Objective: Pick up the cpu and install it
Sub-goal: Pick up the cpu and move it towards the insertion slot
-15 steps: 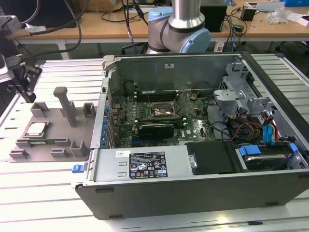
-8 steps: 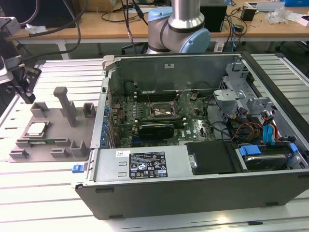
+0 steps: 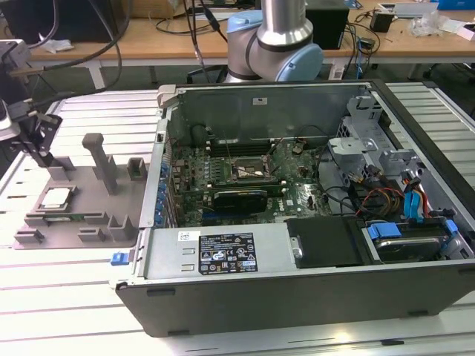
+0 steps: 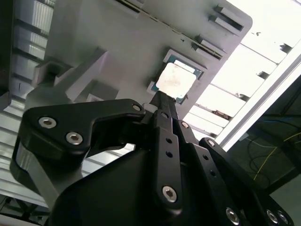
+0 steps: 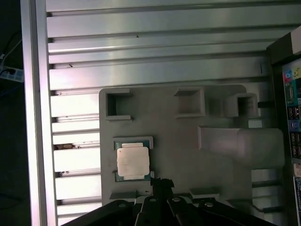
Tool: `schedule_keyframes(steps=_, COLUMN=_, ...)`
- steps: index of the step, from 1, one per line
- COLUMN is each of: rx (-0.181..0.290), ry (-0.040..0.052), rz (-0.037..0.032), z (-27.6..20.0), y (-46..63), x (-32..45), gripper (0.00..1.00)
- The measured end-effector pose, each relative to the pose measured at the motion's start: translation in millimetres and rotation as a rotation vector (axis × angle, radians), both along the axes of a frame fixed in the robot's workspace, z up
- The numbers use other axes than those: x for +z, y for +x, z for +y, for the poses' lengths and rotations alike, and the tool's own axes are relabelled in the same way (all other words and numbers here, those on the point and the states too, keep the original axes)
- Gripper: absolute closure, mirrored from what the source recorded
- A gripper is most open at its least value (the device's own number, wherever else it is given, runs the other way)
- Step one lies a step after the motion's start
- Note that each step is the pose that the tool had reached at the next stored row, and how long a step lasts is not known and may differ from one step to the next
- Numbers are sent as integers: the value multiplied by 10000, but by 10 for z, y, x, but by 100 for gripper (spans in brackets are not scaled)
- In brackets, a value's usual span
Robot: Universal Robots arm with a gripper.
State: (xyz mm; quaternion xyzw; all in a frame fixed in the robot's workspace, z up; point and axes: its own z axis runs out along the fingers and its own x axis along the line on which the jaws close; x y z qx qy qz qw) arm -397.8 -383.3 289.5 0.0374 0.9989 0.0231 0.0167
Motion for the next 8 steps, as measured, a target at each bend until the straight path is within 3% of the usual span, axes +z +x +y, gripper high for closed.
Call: schedule_keyframes(steps=8, rx=1, ry=2, rz=-1, z=-1, y=-87, x=-165, gripper=89)
